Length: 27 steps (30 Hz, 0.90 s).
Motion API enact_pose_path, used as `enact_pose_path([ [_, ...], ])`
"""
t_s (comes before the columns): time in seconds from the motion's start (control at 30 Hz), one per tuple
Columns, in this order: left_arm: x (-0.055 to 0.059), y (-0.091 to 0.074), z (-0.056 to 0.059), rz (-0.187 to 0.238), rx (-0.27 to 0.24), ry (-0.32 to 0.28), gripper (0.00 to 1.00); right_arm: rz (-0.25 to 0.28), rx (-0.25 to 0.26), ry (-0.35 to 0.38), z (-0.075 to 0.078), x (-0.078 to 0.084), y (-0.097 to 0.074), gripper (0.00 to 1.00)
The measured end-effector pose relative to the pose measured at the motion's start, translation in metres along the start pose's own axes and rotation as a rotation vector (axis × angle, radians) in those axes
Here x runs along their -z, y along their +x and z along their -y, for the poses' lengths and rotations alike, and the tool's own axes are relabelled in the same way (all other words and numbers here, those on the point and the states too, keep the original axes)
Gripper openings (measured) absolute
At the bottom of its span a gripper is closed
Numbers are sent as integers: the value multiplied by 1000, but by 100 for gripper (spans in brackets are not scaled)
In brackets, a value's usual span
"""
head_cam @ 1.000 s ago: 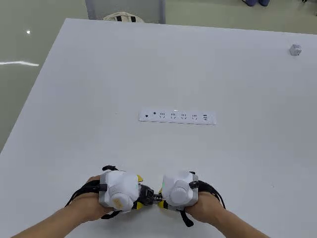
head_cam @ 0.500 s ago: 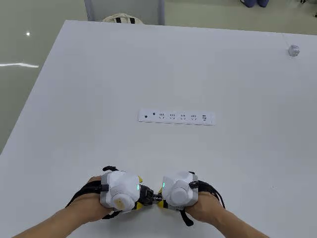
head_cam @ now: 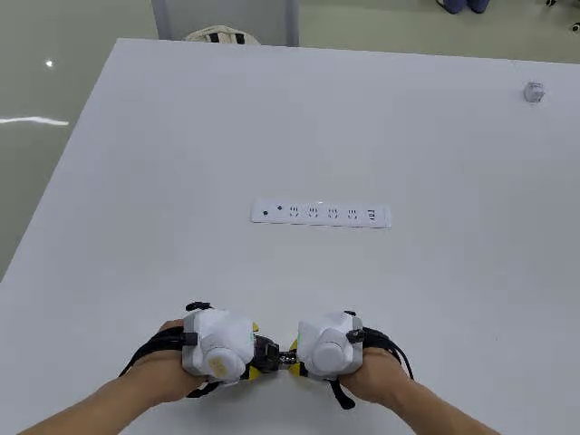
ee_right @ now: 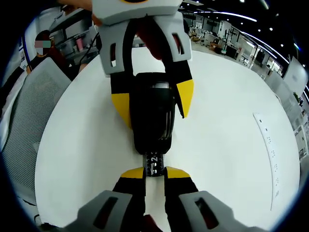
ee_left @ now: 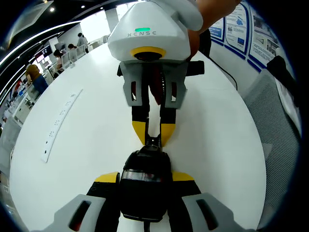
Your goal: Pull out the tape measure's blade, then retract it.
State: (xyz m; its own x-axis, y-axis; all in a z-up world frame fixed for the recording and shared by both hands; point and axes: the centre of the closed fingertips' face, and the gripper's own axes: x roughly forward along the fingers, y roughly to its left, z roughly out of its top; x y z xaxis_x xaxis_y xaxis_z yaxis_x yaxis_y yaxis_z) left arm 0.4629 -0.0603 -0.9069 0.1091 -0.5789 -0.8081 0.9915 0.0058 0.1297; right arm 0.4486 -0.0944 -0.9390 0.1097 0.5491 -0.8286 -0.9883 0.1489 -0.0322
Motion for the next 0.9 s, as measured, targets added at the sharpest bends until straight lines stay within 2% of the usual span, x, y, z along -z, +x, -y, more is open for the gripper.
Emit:
enact_pose_path([
  [0.9,0,1,0,-13,5,-1,34,-11,17,27,0,24,-17,13],
])
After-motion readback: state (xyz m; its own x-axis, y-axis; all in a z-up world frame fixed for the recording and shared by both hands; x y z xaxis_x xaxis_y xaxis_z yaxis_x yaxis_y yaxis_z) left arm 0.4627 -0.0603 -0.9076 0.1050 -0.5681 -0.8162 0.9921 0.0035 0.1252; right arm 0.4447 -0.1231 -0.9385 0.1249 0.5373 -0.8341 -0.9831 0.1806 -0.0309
